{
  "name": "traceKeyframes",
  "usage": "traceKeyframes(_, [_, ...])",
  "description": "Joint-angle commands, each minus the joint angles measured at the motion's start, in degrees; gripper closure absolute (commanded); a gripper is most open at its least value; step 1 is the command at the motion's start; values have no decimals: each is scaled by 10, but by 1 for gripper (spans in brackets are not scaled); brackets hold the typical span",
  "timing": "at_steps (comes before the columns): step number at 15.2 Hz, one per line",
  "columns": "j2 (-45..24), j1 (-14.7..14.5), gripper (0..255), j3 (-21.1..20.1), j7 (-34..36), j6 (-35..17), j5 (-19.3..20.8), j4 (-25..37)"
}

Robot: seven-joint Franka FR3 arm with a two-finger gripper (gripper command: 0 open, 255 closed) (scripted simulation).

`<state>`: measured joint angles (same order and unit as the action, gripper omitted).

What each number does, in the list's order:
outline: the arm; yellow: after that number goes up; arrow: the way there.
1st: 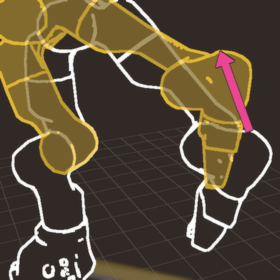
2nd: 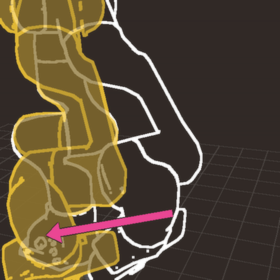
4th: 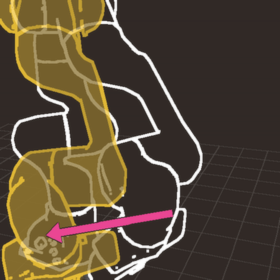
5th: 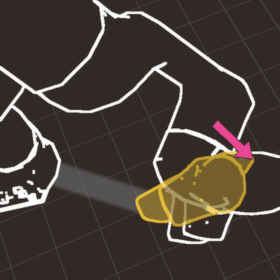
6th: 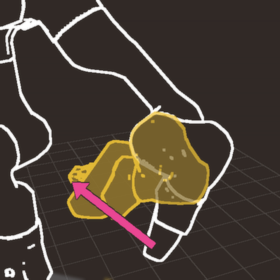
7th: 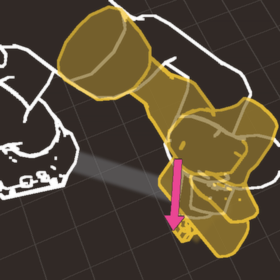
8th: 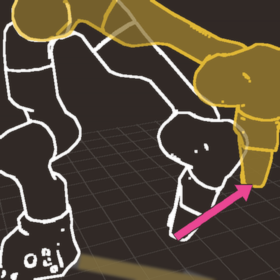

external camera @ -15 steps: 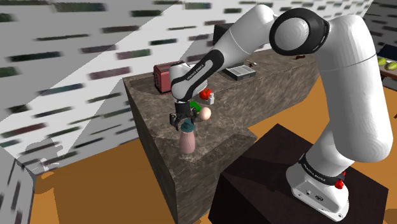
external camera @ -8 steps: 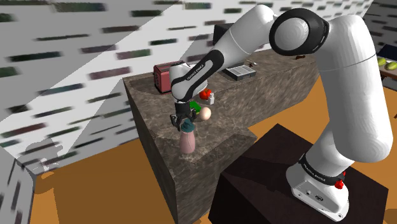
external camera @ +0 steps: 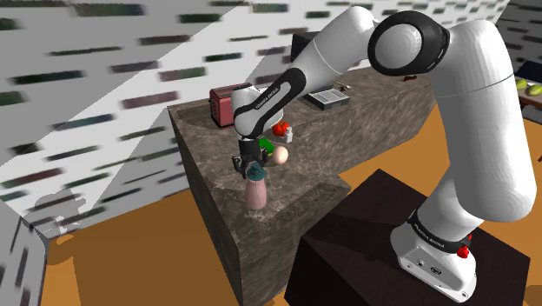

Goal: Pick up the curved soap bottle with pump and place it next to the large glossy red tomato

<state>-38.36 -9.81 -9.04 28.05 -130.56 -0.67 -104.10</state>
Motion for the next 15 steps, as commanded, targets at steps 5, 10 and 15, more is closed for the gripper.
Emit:
traceKeyframes(5, [22, 1, 255, -2, 1, 20, -2, -4])
traceKeyframes(10, [51, 4, 255, -5, 1, 46, -6, -6])
traceKeyframes(15, [77, 6, 255, -8, 2, 73, -9, -6])
